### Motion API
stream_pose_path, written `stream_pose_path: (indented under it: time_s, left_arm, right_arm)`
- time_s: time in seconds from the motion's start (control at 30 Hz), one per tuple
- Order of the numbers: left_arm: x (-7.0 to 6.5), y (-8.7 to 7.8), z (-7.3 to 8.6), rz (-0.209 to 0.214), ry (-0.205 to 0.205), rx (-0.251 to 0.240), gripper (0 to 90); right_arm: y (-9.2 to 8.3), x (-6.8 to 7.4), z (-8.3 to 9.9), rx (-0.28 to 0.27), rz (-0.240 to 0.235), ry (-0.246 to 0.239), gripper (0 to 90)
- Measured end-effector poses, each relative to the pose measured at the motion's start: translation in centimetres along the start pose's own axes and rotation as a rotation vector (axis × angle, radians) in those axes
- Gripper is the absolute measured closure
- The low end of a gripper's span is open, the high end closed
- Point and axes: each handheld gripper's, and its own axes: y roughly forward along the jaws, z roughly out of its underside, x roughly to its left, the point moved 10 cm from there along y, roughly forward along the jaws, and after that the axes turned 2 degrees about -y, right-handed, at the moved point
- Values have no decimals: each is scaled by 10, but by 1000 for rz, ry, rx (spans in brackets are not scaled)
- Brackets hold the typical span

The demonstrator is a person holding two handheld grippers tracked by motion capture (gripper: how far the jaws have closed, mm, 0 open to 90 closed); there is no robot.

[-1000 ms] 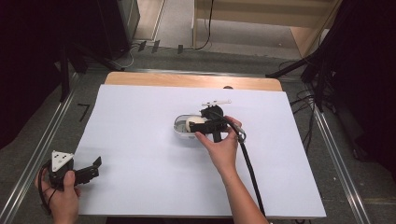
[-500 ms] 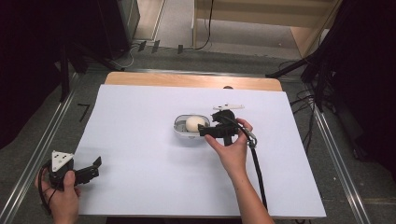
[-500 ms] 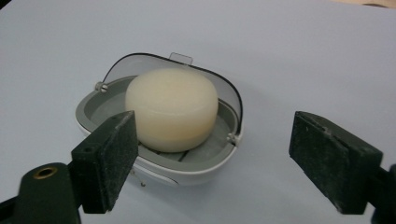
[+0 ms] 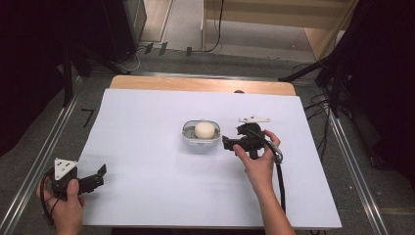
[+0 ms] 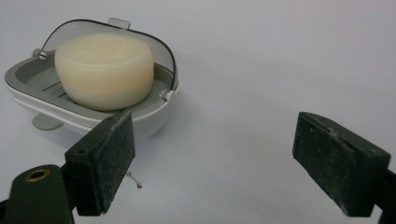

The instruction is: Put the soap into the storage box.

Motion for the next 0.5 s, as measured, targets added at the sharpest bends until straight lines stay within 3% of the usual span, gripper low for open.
stream_pose_path:
  time_s: [0.2,0.5]
  left_arm:
    - [0,0,0,-1,0,-1,3]
    - [0,0,0,-1,-1,-2,3]
  right_arm:
    - [-9,-15,9,-13,-3,25,131]
    - [-14,-37,29,2,30,39,132]
